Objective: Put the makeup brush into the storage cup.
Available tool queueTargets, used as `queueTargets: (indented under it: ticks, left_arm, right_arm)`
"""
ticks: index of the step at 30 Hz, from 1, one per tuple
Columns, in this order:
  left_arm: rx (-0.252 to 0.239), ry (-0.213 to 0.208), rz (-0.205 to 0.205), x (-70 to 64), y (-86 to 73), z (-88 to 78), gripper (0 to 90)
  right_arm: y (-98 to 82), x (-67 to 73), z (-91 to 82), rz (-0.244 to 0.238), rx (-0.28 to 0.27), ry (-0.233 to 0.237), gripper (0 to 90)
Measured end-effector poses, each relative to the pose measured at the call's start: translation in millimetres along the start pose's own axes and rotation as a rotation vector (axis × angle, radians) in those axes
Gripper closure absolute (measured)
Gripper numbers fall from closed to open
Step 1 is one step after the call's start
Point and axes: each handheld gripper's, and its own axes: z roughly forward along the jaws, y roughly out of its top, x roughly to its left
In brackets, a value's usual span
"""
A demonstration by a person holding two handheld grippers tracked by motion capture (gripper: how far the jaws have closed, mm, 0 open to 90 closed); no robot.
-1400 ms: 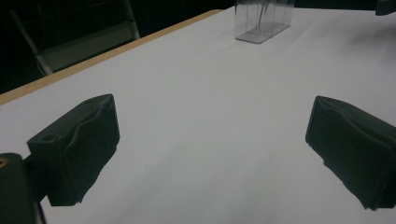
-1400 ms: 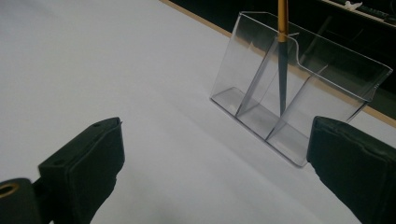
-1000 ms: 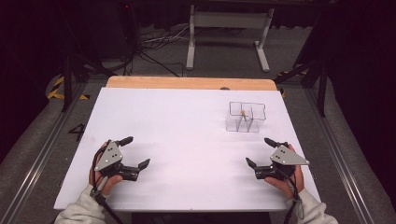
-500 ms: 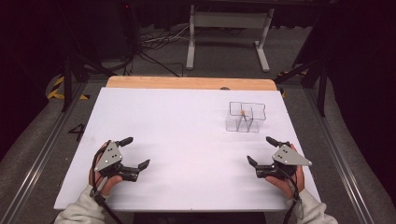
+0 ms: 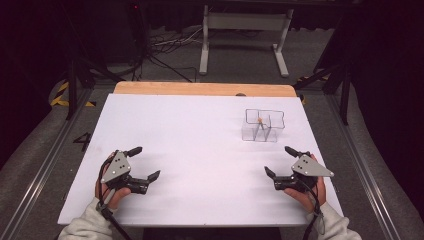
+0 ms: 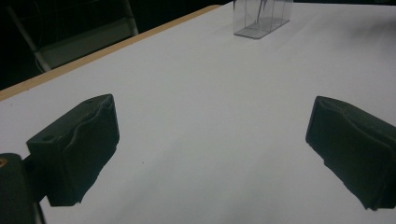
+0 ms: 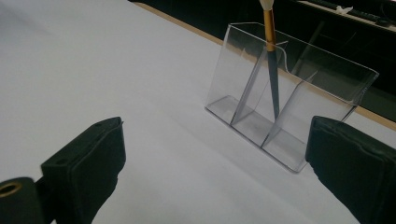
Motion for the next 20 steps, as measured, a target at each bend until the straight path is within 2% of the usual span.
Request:
queueTargets:
  ticks: [20]
  left_arm:
    - [0.007,0.001,0.005,-0.2,1.1,1.1,3.6]
  right_arm:
    - [0.4,-1.1,-0.7,-0.005,-0.002,-0.016,5.7]
